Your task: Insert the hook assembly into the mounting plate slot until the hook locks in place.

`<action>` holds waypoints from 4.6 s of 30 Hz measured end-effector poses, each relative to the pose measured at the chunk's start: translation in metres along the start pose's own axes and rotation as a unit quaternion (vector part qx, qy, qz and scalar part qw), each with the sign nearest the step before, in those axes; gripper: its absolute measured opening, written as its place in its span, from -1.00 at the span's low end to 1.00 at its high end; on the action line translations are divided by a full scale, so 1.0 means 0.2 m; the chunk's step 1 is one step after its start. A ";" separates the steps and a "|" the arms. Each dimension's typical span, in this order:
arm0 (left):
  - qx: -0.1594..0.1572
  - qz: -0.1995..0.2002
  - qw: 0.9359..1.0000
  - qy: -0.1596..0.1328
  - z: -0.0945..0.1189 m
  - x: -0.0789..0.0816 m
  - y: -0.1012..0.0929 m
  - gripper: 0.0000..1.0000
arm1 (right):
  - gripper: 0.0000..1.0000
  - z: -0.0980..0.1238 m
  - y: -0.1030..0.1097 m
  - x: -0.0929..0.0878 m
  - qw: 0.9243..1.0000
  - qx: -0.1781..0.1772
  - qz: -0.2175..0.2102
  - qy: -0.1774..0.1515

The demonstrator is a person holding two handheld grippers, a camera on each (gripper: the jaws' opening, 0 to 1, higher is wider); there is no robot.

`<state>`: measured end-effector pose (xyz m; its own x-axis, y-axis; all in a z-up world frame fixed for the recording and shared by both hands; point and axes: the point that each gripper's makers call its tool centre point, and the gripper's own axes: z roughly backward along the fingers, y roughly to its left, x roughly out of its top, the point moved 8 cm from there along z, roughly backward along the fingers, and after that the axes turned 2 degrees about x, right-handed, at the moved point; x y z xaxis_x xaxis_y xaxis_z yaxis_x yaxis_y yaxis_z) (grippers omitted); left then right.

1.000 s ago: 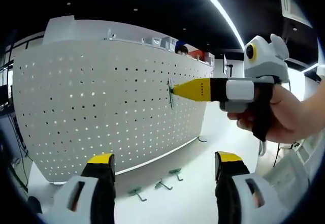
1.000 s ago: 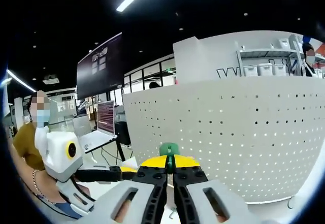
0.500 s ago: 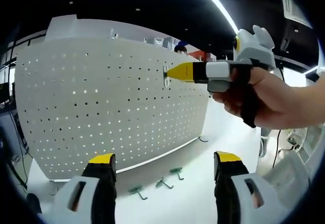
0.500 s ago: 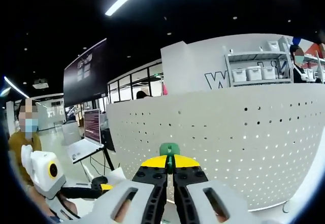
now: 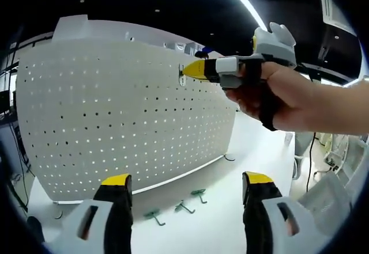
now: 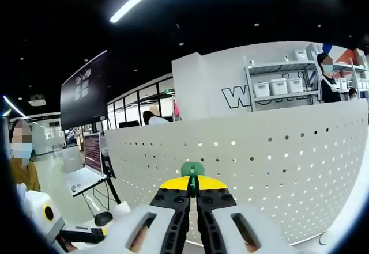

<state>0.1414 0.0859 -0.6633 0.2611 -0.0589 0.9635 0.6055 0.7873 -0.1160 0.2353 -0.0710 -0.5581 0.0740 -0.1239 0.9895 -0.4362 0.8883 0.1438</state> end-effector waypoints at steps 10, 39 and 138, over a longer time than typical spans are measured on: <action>-0.003 0.007 1.000 0.003 0.01 -0.02 0.00 0.60 | -1.00 -0.09 0.01 0.03 1.000 -0.017 0.005 -0.023; 0.008 0.024 1.000 0.009 0.03 -0.04 0.10 0.58 | -1.00 -0.27 -0.02 0.04 0.999 -0.033 0.022 -0.034; 0.029 0.022 0.999 0.005 0.11 -0.02 0.07 0.56 | 0.11 -0.18 0.04 -0.08 0.996 0.050 0.066 -0.026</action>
<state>0.1318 0.1102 -0.6637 0.2939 -0.0288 0.9554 0.5485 0.8237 -0.1439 0.2639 -0.0459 -0.5741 -0.0364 -0.0337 0.9988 -0.5264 0.8502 0.0095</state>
